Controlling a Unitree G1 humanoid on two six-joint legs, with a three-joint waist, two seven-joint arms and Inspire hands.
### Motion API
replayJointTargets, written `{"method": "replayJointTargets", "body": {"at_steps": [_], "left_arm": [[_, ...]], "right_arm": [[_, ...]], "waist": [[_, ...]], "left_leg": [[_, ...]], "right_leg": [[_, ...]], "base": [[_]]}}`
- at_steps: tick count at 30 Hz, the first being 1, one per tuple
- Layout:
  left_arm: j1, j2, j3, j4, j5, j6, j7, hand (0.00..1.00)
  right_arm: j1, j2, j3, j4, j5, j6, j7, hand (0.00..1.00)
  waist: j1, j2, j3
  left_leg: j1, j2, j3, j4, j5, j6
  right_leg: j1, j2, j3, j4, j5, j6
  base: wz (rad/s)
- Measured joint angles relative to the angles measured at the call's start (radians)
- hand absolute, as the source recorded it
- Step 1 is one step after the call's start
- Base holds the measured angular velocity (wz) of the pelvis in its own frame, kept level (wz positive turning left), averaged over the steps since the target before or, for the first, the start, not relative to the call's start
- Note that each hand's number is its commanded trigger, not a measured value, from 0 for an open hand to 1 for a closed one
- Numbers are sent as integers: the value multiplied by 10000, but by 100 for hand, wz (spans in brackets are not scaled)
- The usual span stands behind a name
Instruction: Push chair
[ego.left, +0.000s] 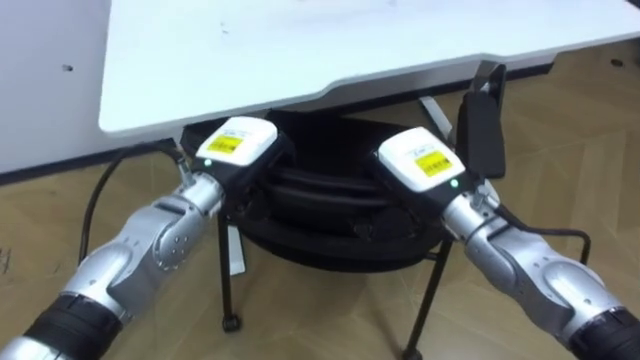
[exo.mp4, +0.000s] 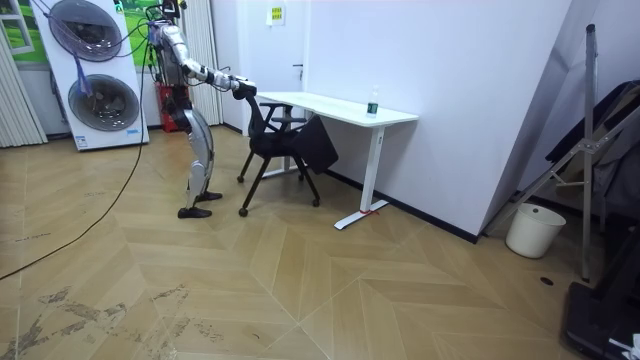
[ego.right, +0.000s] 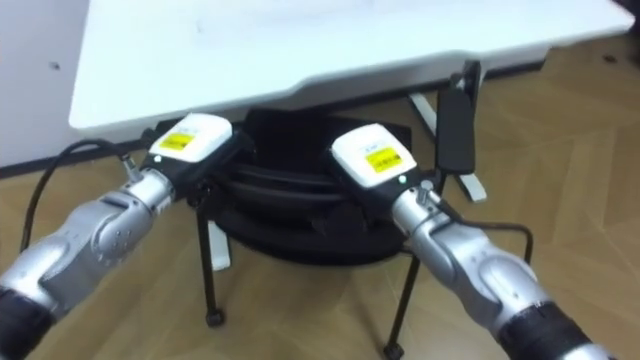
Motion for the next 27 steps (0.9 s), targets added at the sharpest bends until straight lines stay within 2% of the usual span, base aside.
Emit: {"method": "replayJointTargets", "body": {"at_steps": [5,7,8,10,12,13,16,20,23,25,27], "left_arm": [[12,-41,184,-43,135,20,-155,100],[21,-51,185,-46,129,55,-219,100],[27,-89,187,-47,130,73,-268,100],[27,-120,221,-70,142,92,-270,100],[25,-118,221,-116,145,111,-278,100],[22,-111,220,-117,145,102,-279,100],[24,-72,243,-116,168,-30,-244,100],[30,17,253,-127,192,-151,-24,100],[-133,130,252,-106,277,-218,51,100],[-247,174,252,-110,343,-243,56,100],[-311,208,249,-97,345,-258,53,100]], "right_arm": [[-9,229,-131,-23,-298,141,103,100],[-2,287,-145,-21,-392,192,163,100],[24,282,-145,-22,-392,210,165,100],[27,282,-144,-16,-395,238,58,100],[26,278,-144,-15,-387,245,-26,100],[27,281,-100,28,-385,251,-80,100],[16,261,-54,96,-394,231,-292,100],[-8,264,-60,67,-386,231,-389,100],[-52,296,-57,22,-290,308,-389,100],[-63,306,-57,-66,-287,387,-365,100],[-61,307,-56,-148,-284,427,-309,100]], "waist": [[28,2,-2],[34,40,11],[181,64,-6],[364,82,-7],[334,103,-9],[331,104,-9],[312,149,18],[130,124,17],[-91,-10,41],[-102,-90,73],[-103,-132,66]], "left_leg": [[151,-9,347,79,-283,186],[294,17,517,144,-434,267],[356,30,680,144,-503,309],[380,66,881,129,-588,343],[383,66,886,116,-611,383],[403,66,880,106,-616,393],[432,68,823,-24,-614,406],[214,67,586,-40,-506,385],[-52,50,157,-43,-329,299],[-149,69,1,-53,-261,232],[-231,96,-83,-82,-199,180]], "right_leg": [[-28,-207,-180,227,49,103],[83,-380,-480,291,57,121],[77,-450,-524,314,61,146],[38,-476,-546,272,110,233],[55,-473,-572,89,166,325],[85,-463,-659,-12,216,334],[6,-270,-483,-38,441,325],[117,-135,-546,-530,508,314],[207,52,-525,-887,550,311],[212,145,-548,-979,572,274],[209,199,-600,-1085,593,238]], "base": [[-19],[-24],[-39],[-36],[-8],[-7],[-4],[15],[36],[23],[15]]}}
